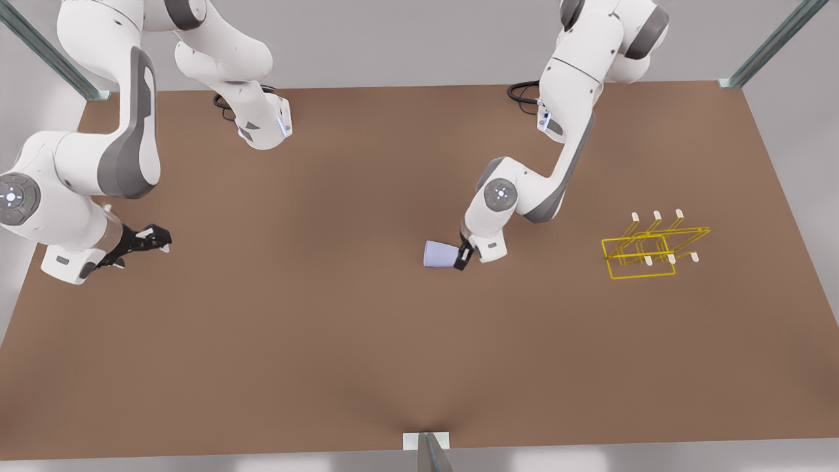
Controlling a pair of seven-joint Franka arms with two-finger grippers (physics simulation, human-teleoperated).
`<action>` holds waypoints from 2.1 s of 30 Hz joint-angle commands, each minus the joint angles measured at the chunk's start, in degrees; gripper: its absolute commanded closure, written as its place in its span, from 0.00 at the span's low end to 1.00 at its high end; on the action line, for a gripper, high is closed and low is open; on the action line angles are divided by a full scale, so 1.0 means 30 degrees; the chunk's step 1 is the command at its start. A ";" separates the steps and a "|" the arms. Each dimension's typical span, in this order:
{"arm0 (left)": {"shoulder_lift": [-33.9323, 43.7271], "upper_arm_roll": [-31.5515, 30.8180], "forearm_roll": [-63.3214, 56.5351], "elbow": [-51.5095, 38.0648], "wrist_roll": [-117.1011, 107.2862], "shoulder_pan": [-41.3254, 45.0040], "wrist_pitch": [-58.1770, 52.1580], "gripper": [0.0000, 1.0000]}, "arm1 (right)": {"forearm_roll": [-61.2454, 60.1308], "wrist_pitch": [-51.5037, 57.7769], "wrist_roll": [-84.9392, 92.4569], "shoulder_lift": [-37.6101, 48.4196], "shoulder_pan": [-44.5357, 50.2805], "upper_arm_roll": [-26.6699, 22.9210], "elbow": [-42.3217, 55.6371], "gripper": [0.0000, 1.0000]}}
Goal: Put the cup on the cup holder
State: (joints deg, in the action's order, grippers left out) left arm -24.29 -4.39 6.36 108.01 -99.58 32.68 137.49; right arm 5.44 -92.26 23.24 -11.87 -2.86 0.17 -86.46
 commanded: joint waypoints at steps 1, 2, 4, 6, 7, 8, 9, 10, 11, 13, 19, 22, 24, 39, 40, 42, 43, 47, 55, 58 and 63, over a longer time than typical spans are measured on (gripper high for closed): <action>-0.0107 -0.0031 0.0108 0.0003 -1.1661 0.0006 0.2101 0.00 | 0.0060 0.0430 -0.5170 -0.0058 -0.0100 0.0002 0.0168 0.00; -0.0282 -0.0031 0.0108 -0.0026 -1.1661 0.0006 0.2101 0.00 | 0.0060 0.0401 -0.5170 -0.0058 -0.0189 -0.0027 0.0227 0.00; -0.0575 -0.0002 0.0079 -0.0143 -1.1573 0.0152 0.2101 0.00 | -0.1404 0.0196 -0.4906 -0.0058 -0.0335 -0.0144 0.0315 0.00; -0.0780 -0.0002 -0.0009 -0.0172 -1.1456 0.0474 0.2043 0.00 | -0.1551 0.0255 -0.5053 0.0264 -0.1009 -0.0291 0.0929 0.00; -0.0810 -0.0002 -0.0009 -0.0172 -1.1456 0.0767 0.1984 0.00 | -0.1493 0.0196 -0.5053 0.0234 -0.0980 -0.0262 0.1457 0.00; -0.0956 -0.0002 -0.0038 -0.0143 -1.1485 0.0914 0.2013 0.00 | -0.1522 0.0021 -0.5082 0.0293 -0.0980 -0.0262 0.1632 0.00; -0.1103 -0.0002 -0.0155 -0.0056 -1.1397 0.1061 0.2043 0.00 | -0.1493 -0.0478 -0.5111 0.0147 -0.0979 -0.0262 0.1838 0.00; -0.1103 0.0027 -0.0243 0.0032 -1.1106 0.1061 0.1955 0.00 | -0.1551 -0.0390 -0.5024 0.0264 -0.1067 -0.0291 0.1838 0.00; -0.1132 0.0027 -0.0243 0.0062 -1.0811 0.1266 0.1955 0.00 | -0.1492 -0.0478 -0.5053 0.0235 -0.1009 -0.0233 0.1838 0.00; -0.1513 0.0027 -0.0447 0.0003 -1.0811 0.1382 0.2160 0.00 | -0.1551 -0.0478 -0.5140 0.0293 -0.0980 -0.0232 0.1838 0.00; -0.2333 0.0027 -0.0595 -0.0407 -1.0870 0.1500 0.2511 0.00 | -0.1610 -0.0478 -0.4994 0.0147 -0.0950 -0.0115 0.2160 0.00; -0.2596 0.0027 -0.0595 -0.0407 -1.0987 0.1617 0.2892 0.00 | -0.1610 -0.0536 -0.4965 0.0030 -0.0980 -0.0144 0.2249 0.00; -0.2889 0.0027 -0.0624 -0.0407 -1.0929 0.1705 0.3068 0.00 | -0.1610 -0.0654 -0.4994 -0.0029 -0.0980 -0.0115 0.2249 0.00; -0.4354 0.0027 -0.0624 -0.0671 -1.0928 0.2379 0.4445 0.00 | -0.1844 -0.1181 -0.4965 -0.0205 -0.0921 -0.0203 0.2249 0.00; -0.4413 0.0027 -0.0595 -0.0642 -1.0987 0.2408 0.4621 0.00 | -0.1697 -0.1093 -0.4965 -0.0088 -0.0833 -0.0203 0.2249 0.00; -0.4443 0.0027 -0.0624 -0.0671 -1.0987 0.2408 0.4621 0.00 | -0.1668 -0.1034 -0.4965 -0.0029 -0.0804 -0.0203 0.2249 0.00; -0.4501 0.0027 -0.0624 -0.0671 -1.0958 0.2408 0.4708 0.00 | -0.1697 -0.1152 -0.4994 -0.0029 -0.0833 -0.0203 0.2278 0.00; -0.4589 0.0027 -0.0624 -0.0671 -1.0899 0.2408 0.4767 0.10 | -0.1697 -0.1152 -0.5023 -0.0029 -0.0833 -0.0203 0.2278 0.00; -0.4911 0.0027 -0.0624 -0.0788 -1.0870 0.2408 0.5031 0.12 | -0.1697 -0.1152 -0.5023 -0.0058 -0.0833 -0.0203 0.2278 0.00; -0.4882 0.0027 -0.0624 -0.0846 -1.0840 0.2408 0.4972 0.13 | -0.1697 -0.1152 -0.5023 -0.0058 -0.0892 -0.0203 0.2278 0.00; -0.3448 0.0554 -0.1825 -0.1285 -1.0870 0.2408 0.2250 0.14 | -0.1697 -0.1152 -0.5023 -0.0058 -0.0891 -0.0203 0.2278 0.00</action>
State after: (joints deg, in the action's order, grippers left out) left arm -35.40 -3.09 2.86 104.21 -131.13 39.91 149.73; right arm 0.38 -95.73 8.63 -12.10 -5.50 -0.43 -79.66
